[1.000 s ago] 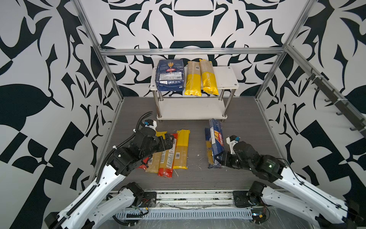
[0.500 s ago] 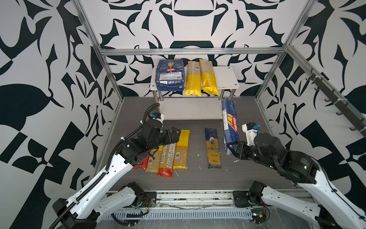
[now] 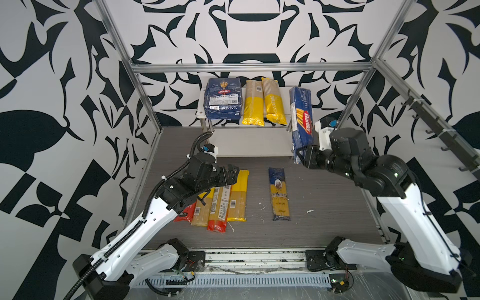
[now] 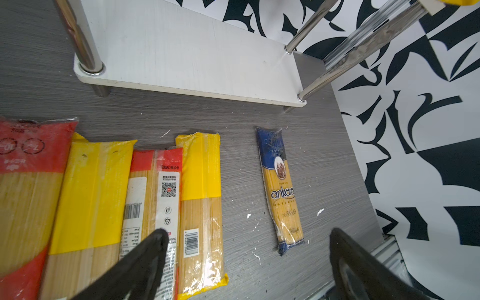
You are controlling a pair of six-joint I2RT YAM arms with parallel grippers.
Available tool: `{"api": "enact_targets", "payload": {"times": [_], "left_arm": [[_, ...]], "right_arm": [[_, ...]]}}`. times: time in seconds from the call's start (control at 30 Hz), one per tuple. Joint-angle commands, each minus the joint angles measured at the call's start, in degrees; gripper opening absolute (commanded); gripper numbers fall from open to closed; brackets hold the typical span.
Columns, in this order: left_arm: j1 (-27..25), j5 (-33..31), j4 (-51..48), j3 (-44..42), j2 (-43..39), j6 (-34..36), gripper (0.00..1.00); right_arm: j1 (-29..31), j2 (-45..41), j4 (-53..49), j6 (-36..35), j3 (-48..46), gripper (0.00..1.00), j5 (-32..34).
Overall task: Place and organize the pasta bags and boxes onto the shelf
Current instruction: 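Stand the Barilla box on the upper shelf beside the yellow bags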
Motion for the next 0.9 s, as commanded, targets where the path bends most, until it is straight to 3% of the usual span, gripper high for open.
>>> {"api": "enact_targets", "payload": {"times": [0.0, 0.27, 0.87], "left_arm": [[0.7, -0.9, 0.6, 2.1, -0.2, 2.3, 1.0], [3.0, -0.6, 0.1, 2.8, -0.4, 3.4, 1.0], [5.7, 0.9, 1.6, 3.4, 2.9, 3.6, 0.99]], "right_arm": [[-7.0, 2.7, 7.2, -3.9, 8.4, 0.32, -6.6], [-16.9, 15.4, 6.2, -6.5, 21.3, 0.32, -16.6], [-25.2, 35.8, 1.1, -7.8, 43.7, 0.32, -26.3]]}}
